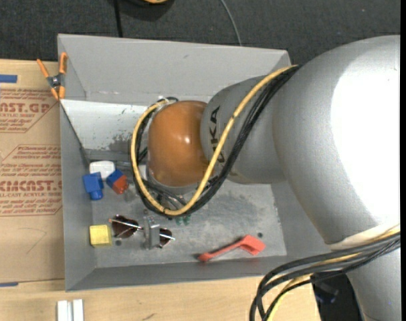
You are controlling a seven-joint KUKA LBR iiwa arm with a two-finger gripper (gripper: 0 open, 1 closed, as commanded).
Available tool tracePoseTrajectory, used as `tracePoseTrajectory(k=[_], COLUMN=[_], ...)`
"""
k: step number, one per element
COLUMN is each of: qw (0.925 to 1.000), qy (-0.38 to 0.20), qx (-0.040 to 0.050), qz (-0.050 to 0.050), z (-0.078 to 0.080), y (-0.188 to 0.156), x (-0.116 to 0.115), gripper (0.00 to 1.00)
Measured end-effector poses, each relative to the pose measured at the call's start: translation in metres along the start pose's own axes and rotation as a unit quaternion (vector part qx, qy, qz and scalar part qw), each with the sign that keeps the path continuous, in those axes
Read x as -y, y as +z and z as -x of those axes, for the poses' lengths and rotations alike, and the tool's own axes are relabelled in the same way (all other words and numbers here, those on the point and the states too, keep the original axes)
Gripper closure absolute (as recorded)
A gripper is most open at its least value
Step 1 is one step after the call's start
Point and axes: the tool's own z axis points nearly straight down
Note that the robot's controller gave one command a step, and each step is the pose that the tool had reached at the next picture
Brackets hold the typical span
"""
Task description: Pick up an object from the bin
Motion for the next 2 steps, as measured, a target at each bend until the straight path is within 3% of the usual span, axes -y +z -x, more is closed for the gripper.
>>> tracePoseTrajectory(k=[1, 2], qw=[0.999, 0.999], qy=[0.044, 0.044], qx=[-0.0027, -0.0027], qz=[-0.001, -0.001], z=[-0.0182, -0.018], y=[0.0183, 0.0182], x=[-0.0161, -0.0157], gripper=[1.0, 1.0])
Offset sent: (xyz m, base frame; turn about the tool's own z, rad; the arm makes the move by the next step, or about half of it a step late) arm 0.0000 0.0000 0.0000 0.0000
